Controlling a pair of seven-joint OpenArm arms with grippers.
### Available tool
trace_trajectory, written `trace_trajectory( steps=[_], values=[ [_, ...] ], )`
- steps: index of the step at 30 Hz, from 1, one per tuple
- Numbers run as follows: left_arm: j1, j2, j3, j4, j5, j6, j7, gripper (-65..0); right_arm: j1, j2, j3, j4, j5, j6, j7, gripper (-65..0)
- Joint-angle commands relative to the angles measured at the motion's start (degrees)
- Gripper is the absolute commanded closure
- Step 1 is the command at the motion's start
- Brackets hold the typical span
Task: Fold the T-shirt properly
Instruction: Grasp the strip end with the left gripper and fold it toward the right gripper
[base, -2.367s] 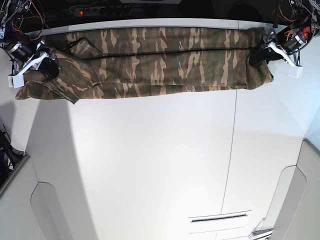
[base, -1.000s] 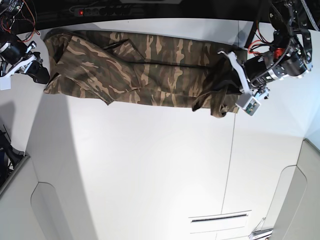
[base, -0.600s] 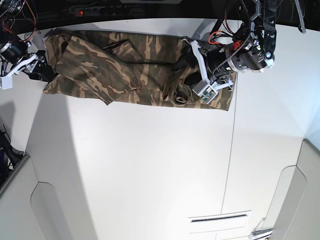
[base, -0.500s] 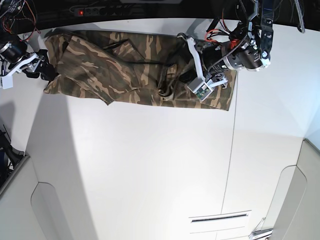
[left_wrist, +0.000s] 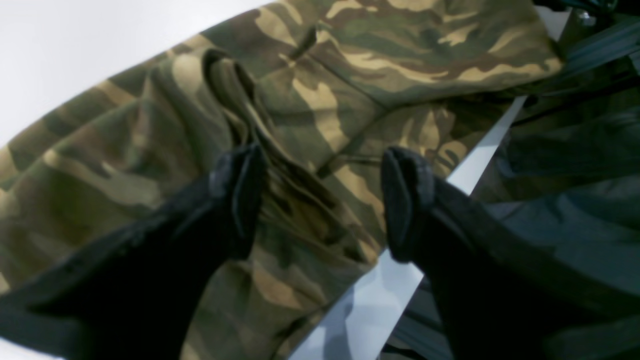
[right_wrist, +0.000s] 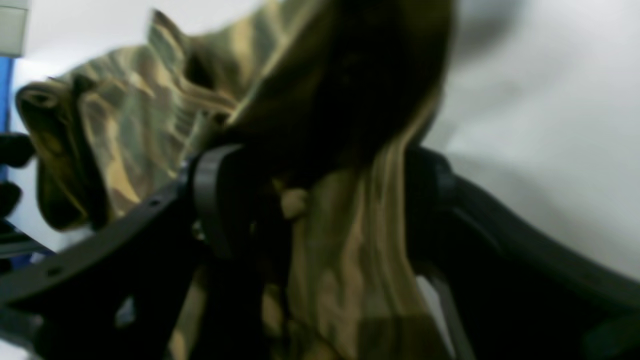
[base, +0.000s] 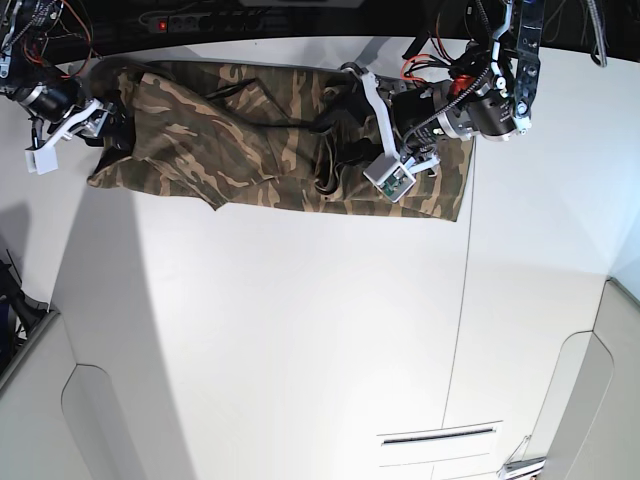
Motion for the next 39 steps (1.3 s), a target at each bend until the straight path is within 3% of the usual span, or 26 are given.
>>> trace_trajectory(
  steps=[1, 7, 19, 24, 26, 30, 35, 39],
  values=[
    [-0.31, -0.15, -0.11, 0.90, -0.98, -0.20, -1.27, -39.6, 0.09, 0.63, -0.66, -0.17, 0.20, 0.17, 0.26, -43.7],
    [-0.28, -0.13, -0.11, 0.90, -0.98, -0.20, -1.25, -39.5, 0.09, 0.63, -5.42, -0.48, 0.24, 0.17, 0.81, -43.6],
    [-0.28, -0.13, -0.11, 0.90, -0.57, -0.20, -1.25, -39.5, 0.22, 1.25, -5.03, 1.73, 2.73, 0.22, -1.38, -43.6],
    [-0.31, -0.13, -0.11, 0.90, -0.61, -0.20, -1.51, -39.5, 0.24, -0.04, -5.40, 1.73, 3.87, 0.22, -1.07, -42.5],
    [-0.31, -0.15, -0.13, 0.96, -1.22, -0.22, -1.90, -39.5, 0.26, -0.66, -5.42, 1.73, 3.89, 0.20, -0.85, -34.1],
    [-0.31, -0.13, -0.39, 2.91, -2.78, -0.24, -2.34, -38.8, 0.24, -0.96, -5.40, 1.73, 3.89, 0.17, -0.57, -1.9],
    [-0.31, -0.15, -0.39, 5.42, -2.64, -0.24, -1.79, -38.8, 0.57, -0.22, -4.42, 1.73, 3.89, 0.22, -0.63, 0.0],
    [-0.28, -0.17, -0.39, 6.32, 0.15, -0.22, -0.94, -38.9, 2.73, 2.86, -0.59, 1.73, 3.41, 0.20, -0.90, 0.0]
  ],
)
